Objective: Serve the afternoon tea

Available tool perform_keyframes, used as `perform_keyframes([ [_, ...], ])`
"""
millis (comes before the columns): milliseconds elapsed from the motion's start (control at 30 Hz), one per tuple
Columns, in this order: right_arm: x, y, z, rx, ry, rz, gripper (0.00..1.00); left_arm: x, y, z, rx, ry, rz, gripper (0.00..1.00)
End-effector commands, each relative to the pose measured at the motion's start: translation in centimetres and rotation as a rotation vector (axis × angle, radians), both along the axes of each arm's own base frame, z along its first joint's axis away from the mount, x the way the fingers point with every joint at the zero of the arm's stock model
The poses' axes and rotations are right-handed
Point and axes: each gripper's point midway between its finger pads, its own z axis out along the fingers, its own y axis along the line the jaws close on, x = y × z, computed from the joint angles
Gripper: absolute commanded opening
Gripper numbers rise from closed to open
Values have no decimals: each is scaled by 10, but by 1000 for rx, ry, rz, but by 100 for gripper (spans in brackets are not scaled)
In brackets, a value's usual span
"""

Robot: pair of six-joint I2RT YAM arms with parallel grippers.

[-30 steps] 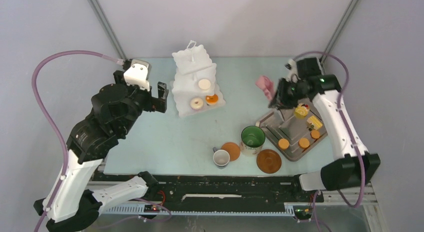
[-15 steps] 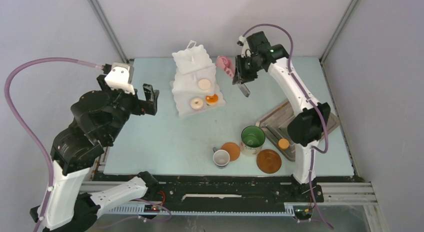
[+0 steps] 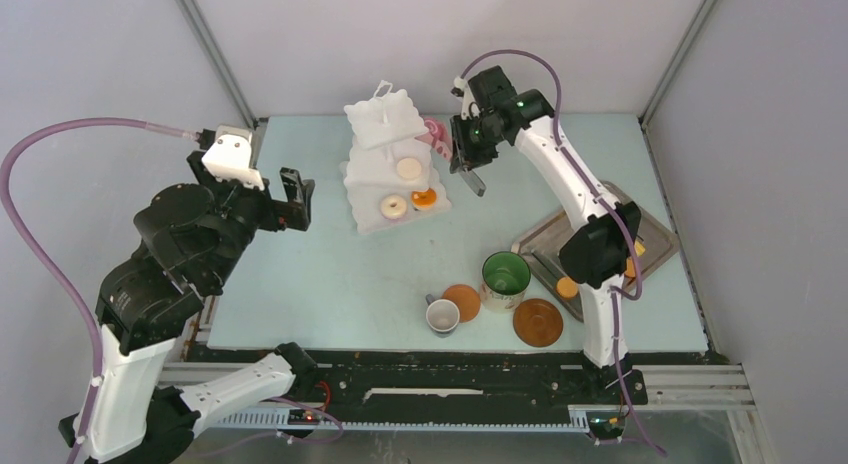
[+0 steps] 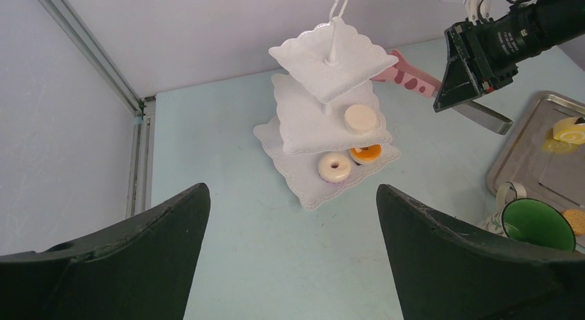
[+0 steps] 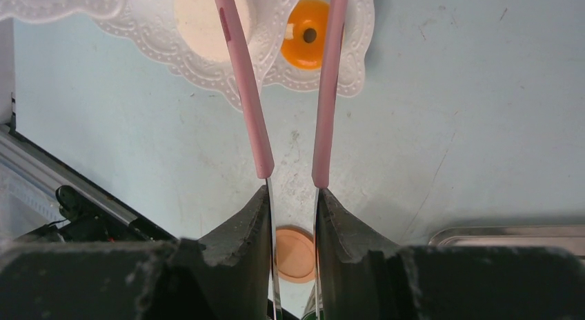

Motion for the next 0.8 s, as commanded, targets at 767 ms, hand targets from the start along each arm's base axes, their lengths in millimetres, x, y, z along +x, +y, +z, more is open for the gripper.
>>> perform_keyframes([
  [767,34,52,-2,64,-100,33,28,-4,9,-2,-17,5,39,98],
])
